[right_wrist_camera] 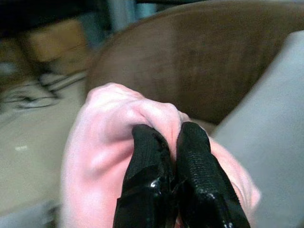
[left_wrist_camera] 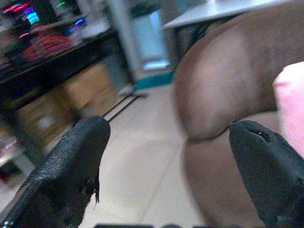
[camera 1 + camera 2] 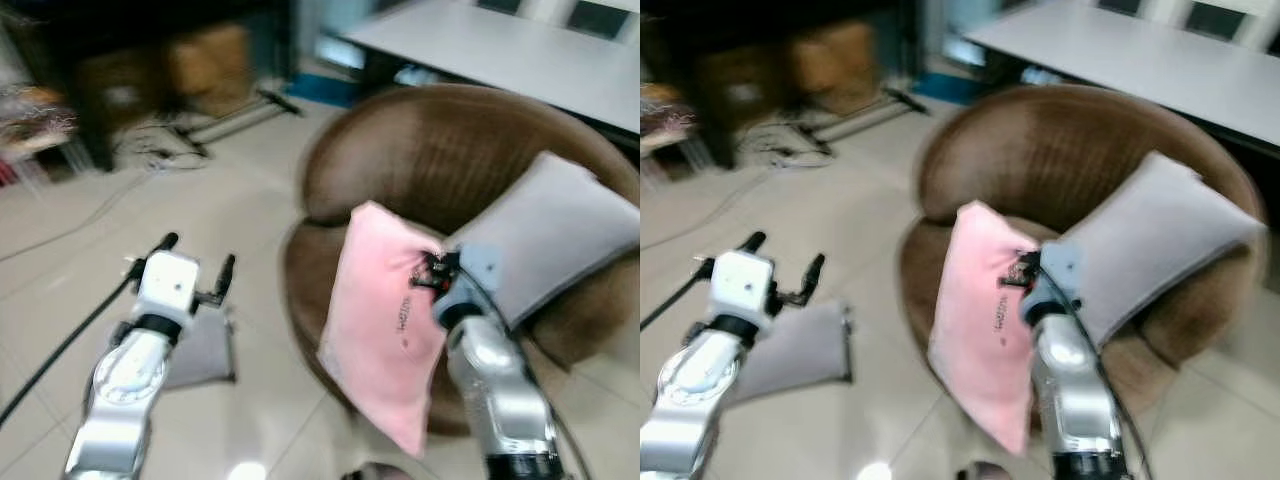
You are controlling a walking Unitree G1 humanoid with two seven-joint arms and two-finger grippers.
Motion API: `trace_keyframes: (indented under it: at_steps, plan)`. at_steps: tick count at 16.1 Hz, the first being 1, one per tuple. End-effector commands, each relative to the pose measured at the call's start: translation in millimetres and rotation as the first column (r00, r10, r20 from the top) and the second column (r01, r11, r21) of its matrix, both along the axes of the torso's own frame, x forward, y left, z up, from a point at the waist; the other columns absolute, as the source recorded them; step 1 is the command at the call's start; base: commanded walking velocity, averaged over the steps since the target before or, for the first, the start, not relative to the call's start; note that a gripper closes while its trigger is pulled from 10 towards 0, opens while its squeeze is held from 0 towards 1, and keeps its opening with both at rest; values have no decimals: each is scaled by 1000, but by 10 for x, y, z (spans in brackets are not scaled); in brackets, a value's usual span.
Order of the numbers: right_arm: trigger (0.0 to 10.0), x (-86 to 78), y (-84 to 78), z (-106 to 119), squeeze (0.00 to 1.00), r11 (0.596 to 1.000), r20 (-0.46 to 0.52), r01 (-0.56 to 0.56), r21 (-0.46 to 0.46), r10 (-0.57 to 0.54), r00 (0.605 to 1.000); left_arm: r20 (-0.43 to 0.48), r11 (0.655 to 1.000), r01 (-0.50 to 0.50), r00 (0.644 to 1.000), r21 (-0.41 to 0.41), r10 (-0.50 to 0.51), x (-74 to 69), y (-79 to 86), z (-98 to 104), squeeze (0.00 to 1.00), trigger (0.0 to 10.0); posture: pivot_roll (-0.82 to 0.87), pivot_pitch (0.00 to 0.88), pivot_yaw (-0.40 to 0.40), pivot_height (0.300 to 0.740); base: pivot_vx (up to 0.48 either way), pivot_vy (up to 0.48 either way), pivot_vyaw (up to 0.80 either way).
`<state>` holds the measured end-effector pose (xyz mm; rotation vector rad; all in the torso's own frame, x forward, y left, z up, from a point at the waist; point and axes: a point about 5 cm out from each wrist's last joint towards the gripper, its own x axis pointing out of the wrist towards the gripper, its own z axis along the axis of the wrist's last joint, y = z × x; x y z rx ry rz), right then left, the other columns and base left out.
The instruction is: Move the pillow to the sofa from floor
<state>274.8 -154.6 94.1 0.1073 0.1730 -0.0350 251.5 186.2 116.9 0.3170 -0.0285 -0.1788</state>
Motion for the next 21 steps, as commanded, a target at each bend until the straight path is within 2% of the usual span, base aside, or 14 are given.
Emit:
trace_keyframes:
  at_steps: [1, 3, 8, 15, 19, 21]
  plan:
    - [10000, 63, 64, 218, 0, 999, 98, -27, 25, 24, 995, 8, 1000, -12, 1000, 10, 12, -24, 74, 27, 0, 10000, -43, 0, -27, 740, 262, 0, -800]
    - [10000, 78, 93, 263, 0, 999, 115, -49, 23, 46, 992, 7, 1000, -14, 1000, 10, 14, -26, 80, 23, 0, 10000, -41, 0, -28, 740, 251, 0, -800]
    - [10000, 89, 210, 349, 0, 990, 147, -140, -17, 141, 979, 6, 1000, -15, 1000, 11, 15, -47, 87, 12, 0, 10000, -40, 0, -29, 740, 0, 0, -800]
    - [10000, 98, 308, 438, 0, 977, 178, -209, -37, 212, 961, 10, 1000, -11, 1000, 5, 11, -57, 81, 36, 0, 10000, -28, 0, -36, 740, 0, 0, -800]
    - [10000, 55, 245, 269, 0, 985, 116, -166, 38, 160, 980, 12, 1000, -2, 1000, 15, 1, -38, 88, 65, 0, 10000, -30, 0, -9, 740, 0, 0, 0]
    - [10000, 7, 273, 200, 0, 980, 85, -197, 28, 194, 977, 9, 1000, 14, 1000, 28, -14, -17, 105, 87, 0, 10000, -31, 0, 18, 740, 0, 0, 0]
